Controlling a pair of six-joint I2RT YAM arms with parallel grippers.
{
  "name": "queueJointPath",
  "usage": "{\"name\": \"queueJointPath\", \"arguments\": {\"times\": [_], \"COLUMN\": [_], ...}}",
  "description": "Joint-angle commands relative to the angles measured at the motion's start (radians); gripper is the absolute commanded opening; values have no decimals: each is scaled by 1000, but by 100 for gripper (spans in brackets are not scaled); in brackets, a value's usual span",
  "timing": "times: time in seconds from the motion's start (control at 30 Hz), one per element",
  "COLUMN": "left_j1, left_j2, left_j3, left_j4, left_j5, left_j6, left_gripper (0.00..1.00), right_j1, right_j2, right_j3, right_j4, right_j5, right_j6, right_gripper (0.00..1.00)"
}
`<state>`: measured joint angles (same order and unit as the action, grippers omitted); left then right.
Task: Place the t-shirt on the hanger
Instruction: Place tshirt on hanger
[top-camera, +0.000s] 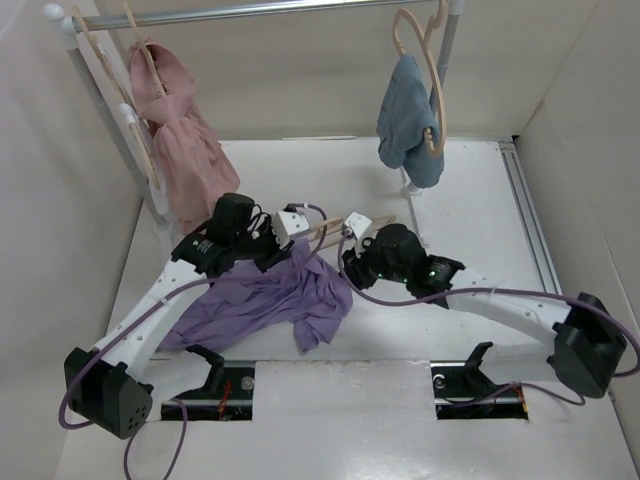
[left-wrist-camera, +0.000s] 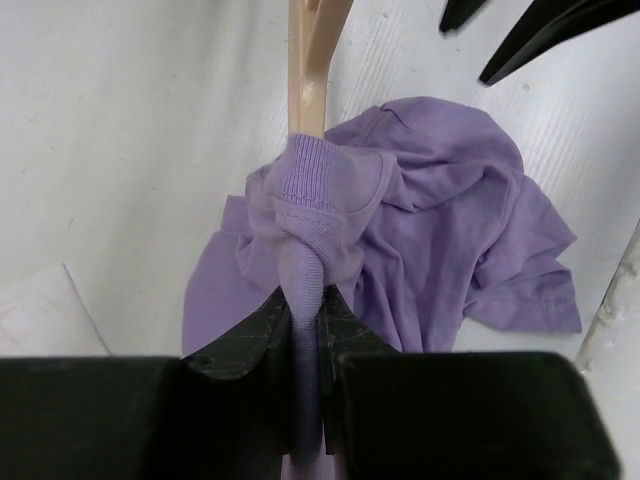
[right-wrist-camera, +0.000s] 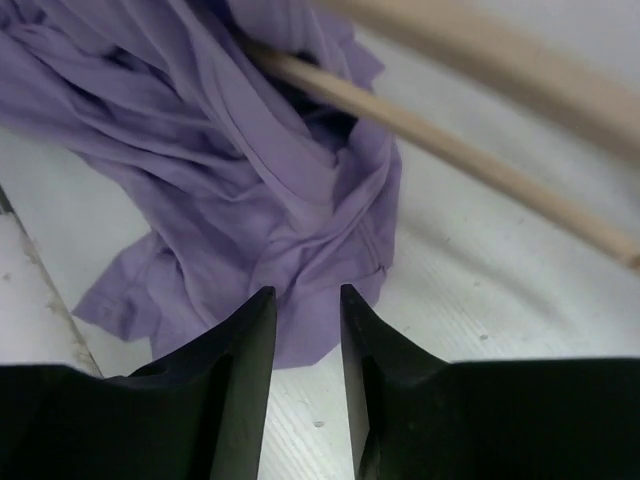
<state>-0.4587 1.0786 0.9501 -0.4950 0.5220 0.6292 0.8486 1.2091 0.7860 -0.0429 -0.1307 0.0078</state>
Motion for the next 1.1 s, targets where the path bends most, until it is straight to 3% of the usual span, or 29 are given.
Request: {"name": "queueJointPath", "arguments": {"times": [0.0, 0.13, 0.23, 0.33, 0.5, 0.6, 0.67, 0.8, 0.83, 0.97, 1.07], "left_j1": [23, 74, 104, 104, 135, 147, 173, 199, 199, 277, 354], "left_j2": [-31, -31, -51, -51, -51, -42, -32, -32, -32, -42, -51], "left_j3": [-4, -13, -31, -42, -42, -42, -31, -19, -10, 9, 64], "left_j4": [76, 76, 76, 58, 47, 47, 36, 27, 27, -31, -105], "left_j5": [-4, 24, 50, 59, 79, 90, 114, 158, 158, 203, 355], "left_j6": [-89, -108, -108, -108, -98, -98, -98, -98, -98, -48, 70], "left_gripper": [0, 0, 0, 0, 0, 0, 0, 0, 0, 0, 0], "right_j1": [3, 3, 3, 3, 3, 3, 15, 15, 6, -60, -134], "right_j2": [71, 156, 281, 363, 477, 519, 547, 621, 621, 497, 335], "right_j3": [10, 19, 62, 105, 116, 116, 157, 179, 170, 27, -115], "right_j4": [26, 78, 100, 155, 262, 365, 393, 403, 414, 471, 451], "right_j5": [16, 52, 52, -3, 49, -35, -35, -35, -47, -58, 25], "right_j6": [12, 64, 78, 87, 152, 173, 173, 198, 210, 251, 303], "right_gripper": [36, 34, 59, 64, 67, 68, 66, 22, 1, 0, 0]}}
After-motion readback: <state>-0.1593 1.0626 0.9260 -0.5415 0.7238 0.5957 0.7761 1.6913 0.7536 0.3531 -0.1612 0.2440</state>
